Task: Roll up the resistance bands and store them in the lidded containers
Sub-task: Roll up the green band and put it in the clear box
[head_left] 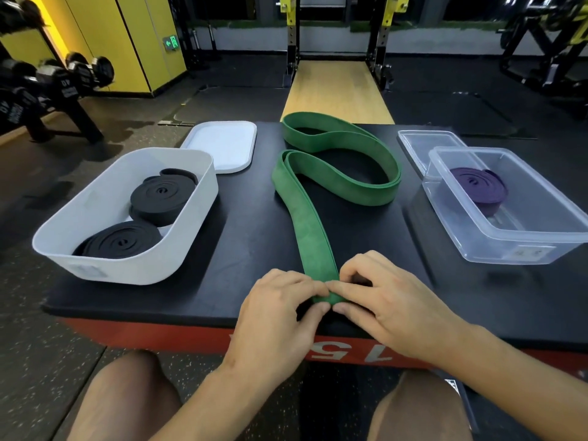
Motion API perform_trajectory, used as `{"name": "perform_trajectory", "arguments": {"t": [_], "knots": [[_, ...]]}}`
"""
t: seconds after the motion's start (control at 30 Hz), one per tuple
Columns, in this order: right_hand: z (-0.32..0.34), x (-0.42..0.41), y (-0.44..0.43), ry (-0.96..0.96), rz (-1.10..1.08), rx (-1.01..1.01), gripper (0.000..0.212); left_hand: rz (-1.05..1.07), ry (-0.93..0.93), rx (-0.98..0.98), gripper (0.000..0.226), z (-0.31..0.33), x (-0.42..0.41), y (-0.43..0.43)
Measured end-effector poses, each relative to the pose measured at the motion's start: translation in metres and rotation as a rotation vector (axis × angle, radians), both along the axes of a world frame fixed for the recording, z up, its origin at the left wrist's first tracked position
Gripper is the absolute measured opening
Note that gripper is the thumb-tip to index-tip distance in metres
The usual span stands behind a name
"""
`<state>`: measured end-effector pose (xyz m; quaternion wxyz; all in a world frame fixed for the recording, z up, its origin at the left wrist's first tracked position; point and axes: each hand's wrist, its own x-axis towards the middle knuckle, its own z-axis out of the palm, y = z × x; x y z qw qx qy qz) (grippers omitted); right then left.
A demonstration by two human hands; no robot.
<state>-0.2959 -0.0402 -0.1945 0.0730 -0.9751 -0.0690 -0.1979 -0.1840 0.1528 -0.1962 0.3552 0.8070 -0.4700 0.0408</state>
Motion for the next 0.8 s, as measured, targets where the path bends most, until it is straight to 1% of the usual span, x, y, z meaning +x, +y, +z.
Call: {"name": "perform_trajectory", "arguments": {"t": [0.1, 0.17, 0.3, 0.37, 0.43, 0.53, 0.6, 0.67, 0.7, 0.8], "knots": [[0.003, 0.002, -0.002, 0.054, 0.002, 0.032, 0.041, 0.009, 0.124, 0.006, 0.011, 0.005, 0.007, -0.001], [0.004, 0.004, -0.003, 0.060, 0.006, 0.051, 0.037, -0.008, 0.211, 0.019, 0.011, 0.009, 0.011, -0.002], [0.004, 0.007, -0.006, 0.066, 0.010, 0.206, 0.024, -0.031, 0.349, 0.047, 0.011, 0.015, 0.018, -0.003], [0.004, 0.009, -0.009, 0.087, 0.029, 0.260, 0.023, -0.037, 0.404, 0.052, 0.010, 0.017, 0.020, -0.003], [0.007, 0.014, -0.013, 0.101, 0.045, 0.251, 0.025, -0.032, 0.435, 0.061, 0.008, 0.019, 0.022, -0.004], [0.011, 0.023, -0.020, 0.137, 0.045, 0.215, 0.034, -0.016, 0.439, 0.074, 0.007, 0.022, 0.025, -0.005], [0.011, 0.029, -0.023, 0.157, 0.039, 0.216, 0.038, 0.000, 0.348, 0.094, 0.010, 0.019, 0.025, -0.007], [0.009, 0.033, -0.023, 0.149, 0.039, 0.248, 0.035, 0.032, 0.267, 0.102, 0.015, 0.017, 0.024, -0.008], [0.007, 0.035, -0.022, 0.135, 0.038, 0.267, 0.033, 0.047, 0.258, 0.097, 0.016, 0.016, 0.023, -0.008], [0.000, 0.034, -0.021, 0.071, -0.011, 0.307, 0.032, 0.066, 0.293, 0.088, 0.018, 0.015, 0.020, -0.014]]}}
